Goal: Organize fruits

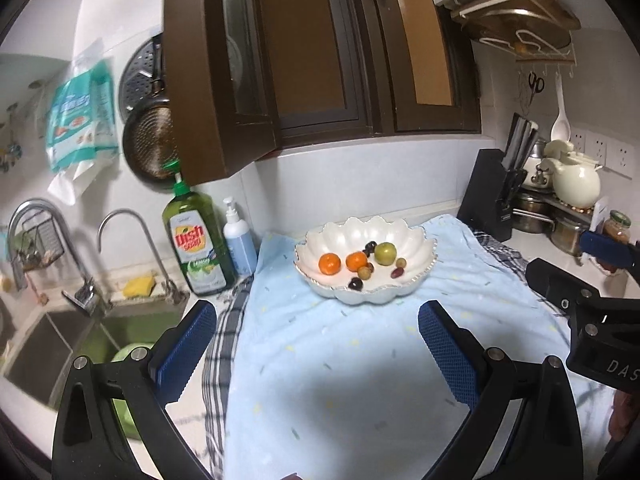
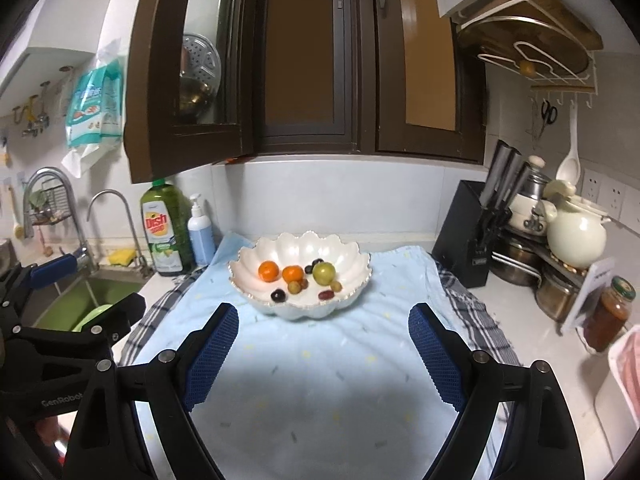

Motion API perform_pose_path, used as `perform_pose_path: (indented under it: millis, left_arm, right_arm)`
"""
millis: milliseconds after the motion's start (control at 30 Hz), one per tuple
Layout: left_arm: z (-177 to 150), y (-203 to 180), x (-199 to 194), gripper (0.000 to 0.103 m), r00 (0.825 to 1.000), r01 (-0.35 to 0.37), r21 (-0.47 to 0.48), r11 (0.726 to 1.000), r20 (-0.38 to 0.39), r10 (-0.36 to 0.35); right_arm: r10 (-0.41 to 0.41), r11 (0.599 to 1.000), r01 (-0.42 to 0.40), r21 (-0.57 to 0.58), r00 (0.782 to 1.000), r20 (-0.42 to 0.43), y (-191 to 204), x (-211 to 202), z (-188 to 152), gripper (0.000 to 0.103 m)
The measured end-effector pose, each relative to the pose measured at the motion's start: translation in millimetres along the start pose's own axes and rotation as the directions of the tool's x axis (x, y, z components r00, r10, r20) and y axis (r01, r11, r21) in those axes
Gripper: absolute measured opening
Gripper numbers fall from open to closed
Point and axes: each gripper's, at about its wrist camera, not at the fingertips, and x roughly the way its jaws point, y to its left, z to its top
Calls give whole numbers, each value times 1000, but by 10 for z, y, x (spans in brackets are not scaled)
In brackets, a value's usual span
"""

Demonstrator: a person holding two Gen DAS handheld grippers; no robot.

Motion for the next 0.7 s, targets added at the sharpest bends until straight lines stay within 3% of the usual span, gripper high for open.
perform_pose_path:
  millis: [433, 700]
  left_arm:
    - [-436, -224, -1011, 103, 999, -46, -4, 999, 8, 46]
    - [-567, -286, -1339, 103, 1000, -21, -15, 1000, -1, 21]
  right_arm:
    - [39, 999, -39, 14, 999, 14, -51, -889, -435, 92]
    - [52, 998, -52, 20, 999, -3, -77, -1248, -637, 92]
